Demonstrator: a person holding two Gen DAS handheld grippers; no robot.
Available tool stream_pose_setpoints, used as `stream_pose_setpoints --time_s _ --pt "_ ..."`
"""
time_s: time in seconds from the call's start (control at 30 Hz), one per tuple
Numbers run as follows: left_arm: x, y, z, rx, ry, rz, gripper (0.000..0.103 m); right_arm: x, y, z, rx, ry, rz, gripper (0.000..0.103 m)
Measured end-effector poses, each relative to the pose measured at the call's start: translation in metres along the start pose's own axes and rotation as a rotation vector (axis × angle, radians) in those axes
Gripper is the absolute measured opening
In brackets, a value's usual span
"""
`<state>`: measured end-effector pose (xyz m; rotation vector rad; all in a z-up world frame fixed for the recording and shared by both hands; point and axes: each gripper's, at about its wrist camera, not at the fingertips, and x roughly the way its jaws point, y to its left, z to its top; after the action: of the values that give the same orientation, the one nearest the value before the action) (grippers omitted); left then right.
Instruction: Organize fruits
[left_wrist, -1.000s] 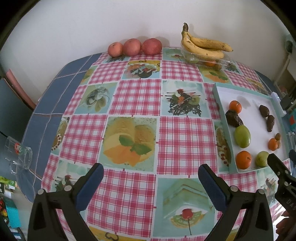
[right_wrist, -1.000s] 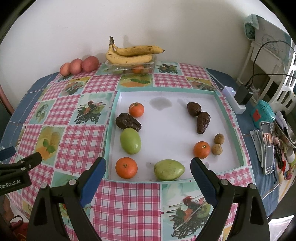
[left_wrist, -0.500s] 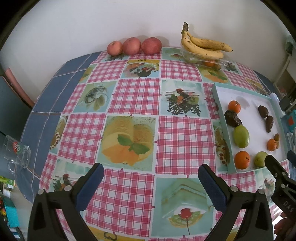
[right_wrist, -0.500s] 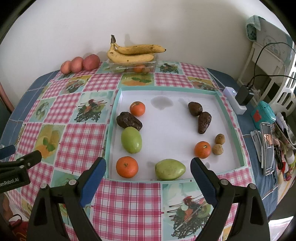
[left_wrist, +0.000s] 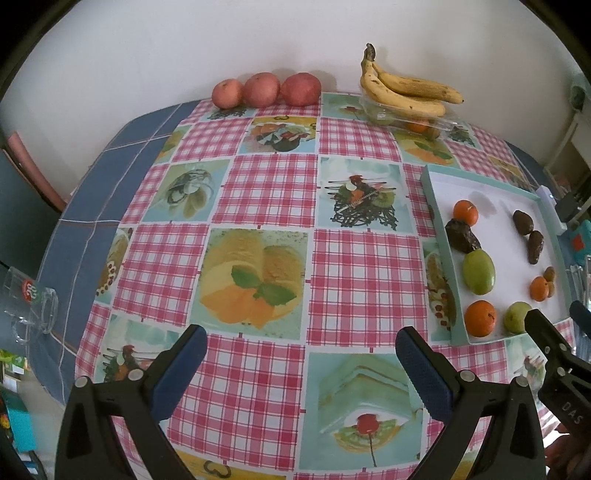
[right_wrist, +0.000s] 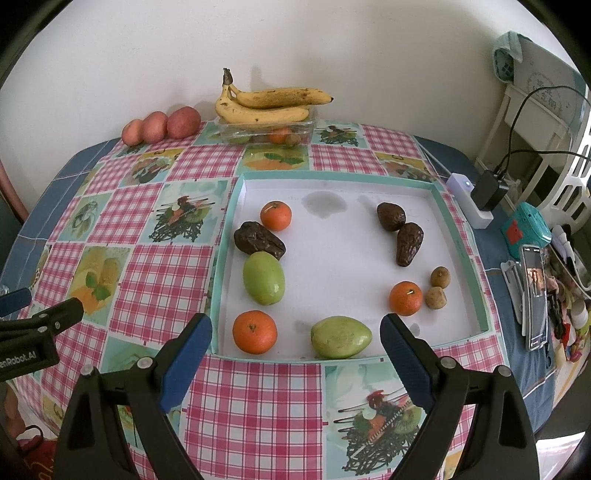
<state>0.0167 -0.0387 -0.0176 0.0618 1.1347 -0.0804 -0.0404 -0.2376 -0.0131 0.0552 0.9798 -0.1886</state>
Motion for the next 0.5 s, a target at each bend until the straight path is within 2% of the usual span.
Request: stream_pose_setpoints --time_s 0.17,0.5 --pt "-0.0006 0.0025 0.0009 -0.025 0.005 -0.027 0.103 0.0005 0.0002 -0.0001 -0.002 0.002 0.0 0.093" --pt "0.0 0.0061 0.0006 -0.037 0.012 -0.002 0.103 0.0019 0.0011 -0.0012 -0.008 0.007 0.002 0.093"
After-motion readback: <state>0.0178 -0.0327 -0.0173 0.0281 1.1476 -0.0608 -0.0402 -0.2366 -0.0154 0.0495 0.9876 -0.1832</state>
